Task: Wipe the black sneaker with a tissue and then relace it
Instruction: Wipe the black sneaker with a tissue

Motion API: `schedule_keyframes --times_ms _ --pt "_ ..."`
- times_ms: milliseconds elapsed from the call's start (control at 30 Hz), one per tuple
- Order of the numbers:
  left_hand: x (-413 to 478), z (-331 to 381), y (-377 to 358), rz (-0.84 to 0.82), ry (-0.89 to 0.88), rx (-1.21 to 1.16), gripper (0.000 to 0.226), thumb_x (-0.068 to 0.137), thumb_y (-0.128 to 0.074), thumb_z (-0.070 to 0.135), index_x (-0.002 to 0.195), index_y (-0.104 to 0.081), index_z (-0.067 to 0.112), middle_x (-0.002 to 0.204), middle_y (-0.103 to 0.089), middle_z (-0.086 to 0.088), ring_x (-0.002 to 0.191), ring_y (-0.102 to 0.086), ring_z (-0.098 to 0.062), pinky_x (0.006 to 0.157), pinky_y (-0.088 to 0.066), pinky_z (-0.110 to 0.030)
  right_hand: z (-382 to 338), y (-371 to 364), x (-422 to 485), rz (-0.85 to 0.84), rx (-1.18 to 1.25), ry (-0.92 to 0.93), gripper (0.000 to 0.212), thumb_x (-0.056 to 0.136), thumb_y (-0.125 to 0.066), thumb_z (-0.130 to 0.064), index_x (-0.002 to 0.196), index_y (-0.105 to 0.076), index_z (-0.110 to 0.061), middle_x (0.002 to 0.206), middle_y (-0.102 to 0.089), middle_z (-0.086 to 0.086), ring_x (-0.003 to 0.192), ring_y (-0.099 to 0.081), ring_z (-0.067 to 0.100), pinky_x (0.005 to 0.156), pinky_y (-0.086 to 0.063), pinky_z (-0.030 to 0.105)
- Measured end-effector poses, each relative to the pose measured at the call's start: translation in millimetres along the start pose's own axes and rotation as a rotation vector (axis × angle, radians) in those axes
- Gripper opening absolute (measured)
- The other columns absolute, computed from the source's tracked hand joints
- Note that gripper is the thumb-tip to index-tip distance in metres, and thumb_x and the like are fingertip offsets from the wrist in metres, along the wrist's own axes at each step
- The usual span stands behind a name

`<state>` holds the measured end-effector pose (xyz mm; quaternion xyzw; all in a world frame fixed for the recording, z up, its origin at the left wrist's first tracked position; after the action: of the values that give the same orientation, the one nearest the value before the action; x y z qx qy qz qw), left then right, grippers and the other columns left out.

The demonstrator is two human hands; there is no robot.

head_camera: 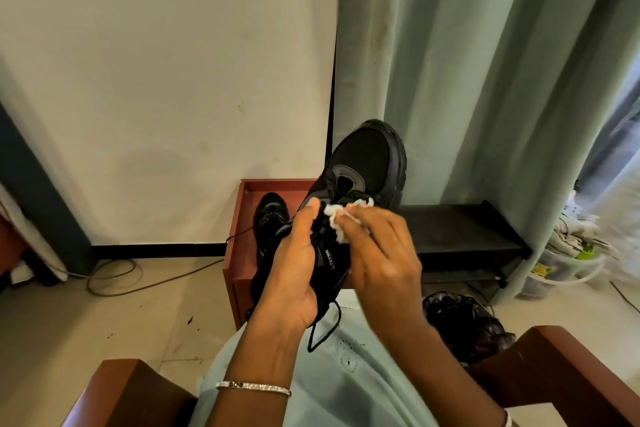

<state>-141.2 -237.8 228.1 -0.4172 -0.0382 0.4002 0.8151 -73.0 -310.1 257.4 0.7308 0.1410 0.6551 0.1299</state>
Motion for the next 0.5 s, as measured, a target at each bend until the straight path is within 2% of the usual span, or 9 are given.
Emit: schedule_keyframes --times_ms 100,200,300,333,400,500 --pt "-5 5 -7 -0.008 -0.070 0.108 0.036 0.097 -0.055 0.037 0.116 -0.070 0.011 0.108 -0.074 -0.014 0.101 -0.072 -0.027 0.093 -0.054 -0.040 13 3 12 0.037 -0.028 -0.021 0.027 0.102 -0.052 -0.013 0.108 -0.073 0.003 0.109 -0.071 0.015 0.103 -0.065 0.030 0.096 -0.051 0.032" --pt "-6 6 -6 -0.004 -0.045 0.114 0.042 0.096 -0.055 0.037 0.119 -0.068 0.004 0.111 -0.073 -0.018 0.106 -0.070 -0.029 0.096 -0.052 -0.040 2 4 -4 0.036 -0.008 0.008 0.028 0.103 -0.052 -0.015 0.107 -0.074 0.002 0.108 -0.072 0.015 0.101 -0.067 0.026 0.089 -0.056 0.035" --pt "-4 7 2 0.075 -0.012 0.142 0.048 0.092 -0.060 0.040 0.112 -0.069 -0.003 0.106 -0.073 -0.020 0.096 -0.072 -0.030 0.078 -0.057 -0.035 -13 4 -24 -0.007 0.046 0.098 0.023 0.101 -0.056 -0.011 0.109 -0.073 0.003 0.110 -0.072 0.015 0.106 -0.067 0.025 0.091 -0.055 0.035" --pt "-4 7 3 0.089 -0.009 0.147 0.048 0.091 -0.061 0.040 0.112 -0.070 -0.003 0.106 -0.073 -0.020 0.095 -0.072 -0.029 0.076 -0.057 -0.034 -12 4 -25 -0.024 0.042 0.130 0.022 0.100 -0.058 -0.010 0.109 -0.073 0.003 0.111 -0.072 0.016 0.107 -0.067 0.025 0.093 -0.055 0.035" --pt "-4 8 1 0.088 -0.035 0.180 0.044 0.095 -0.057 0.038 0.116 -0.068 0.001 0.107 -0.073 -0.016 0.096 -0.071 -0.027 0.084 -0.056 -0.037 0 4 -16 -0.033 0.008 0.149 0.019 0.098 -0.061 -0.008 0.108 -0.073 0.003 0.110 -0.072 0.016 0.106 -0.066 0.027 0.093 -0.054 0.035" --pt "-7 7 -7 0.062 -0.056 0.175 0.038 0.097 -0.056 0.035 0.119 -0.067 0.007 0.107 -0.074 -0.016 0.100 -0.071 -0.029 0.093 -0.054 -0.041 20 6 4 0.014 -0.049 0.074 0.019 0.098 -0.062 -0.007 0.108 -0.073 0.004 0.110 -0.071 0.016 0.104 -0.066 0.029 0.095 -0.053 0.035"
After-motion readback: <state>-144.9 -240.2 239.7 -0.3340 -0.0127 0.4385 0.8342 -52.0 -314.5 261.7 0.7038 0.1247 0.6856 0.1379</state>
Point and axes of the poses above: each hand's wrist, its own x-axis towards the middle knuckle, its own y-axis out of the back of the hand, z = x × y, the point moved 5 cm from there along x, towards the middle knuckle
